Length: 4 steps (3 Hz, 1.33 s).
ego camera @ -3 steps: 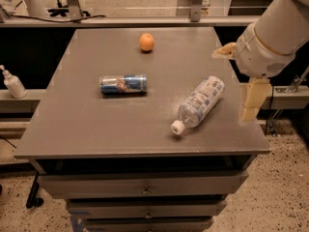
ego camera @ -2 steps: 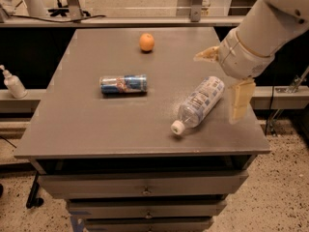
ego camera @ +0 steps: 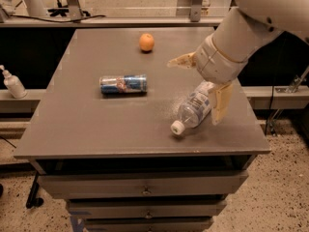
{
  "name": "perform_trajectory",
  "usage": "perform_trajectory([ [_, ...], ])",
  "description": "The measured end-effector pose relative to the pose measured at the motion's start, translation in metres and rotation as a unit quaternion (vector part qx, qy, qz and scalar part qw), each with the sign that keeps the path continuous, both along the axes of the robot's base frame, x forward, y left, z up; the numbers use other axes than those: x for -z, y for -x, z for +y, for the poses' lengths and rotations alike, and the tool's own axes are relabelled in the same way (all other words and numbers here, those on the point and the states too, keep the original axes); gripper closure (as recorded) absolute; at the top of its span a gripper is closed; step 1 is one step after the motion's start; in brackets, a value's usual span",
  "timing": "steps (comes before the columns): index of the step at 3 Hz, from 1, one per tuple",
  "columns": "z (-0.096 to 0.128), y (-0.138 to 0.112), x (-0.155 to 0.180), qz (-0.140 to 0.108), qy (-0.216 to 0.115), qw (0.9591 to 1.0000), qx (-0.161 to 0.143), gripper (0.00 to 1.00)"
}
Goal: Place blue plastic bottle upright
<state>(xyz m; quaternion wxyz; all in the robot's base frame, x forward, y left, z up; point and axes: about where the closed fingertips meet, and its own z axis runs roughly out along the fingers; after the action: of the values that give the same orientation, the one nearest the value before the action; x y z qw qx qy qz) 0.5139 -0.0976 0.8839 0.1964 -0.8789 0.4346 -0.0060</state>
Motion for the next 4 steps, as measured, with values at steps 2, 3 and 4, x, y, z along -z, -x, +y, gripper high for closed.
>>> perform_trajectory([
  [2, 0.003, 0.000, 0.028, -0.002, 0.028, 0.9985, -0.047, 0.00],
  [3, -0.005, -0.004, 0.033, -0.010, 0.045, 0.9979, -0.045, 0.16],
  [4, -0.008, -0.009, 0.031, -0.017, 0.057, 0.9974, -0.040, 0.39],
])
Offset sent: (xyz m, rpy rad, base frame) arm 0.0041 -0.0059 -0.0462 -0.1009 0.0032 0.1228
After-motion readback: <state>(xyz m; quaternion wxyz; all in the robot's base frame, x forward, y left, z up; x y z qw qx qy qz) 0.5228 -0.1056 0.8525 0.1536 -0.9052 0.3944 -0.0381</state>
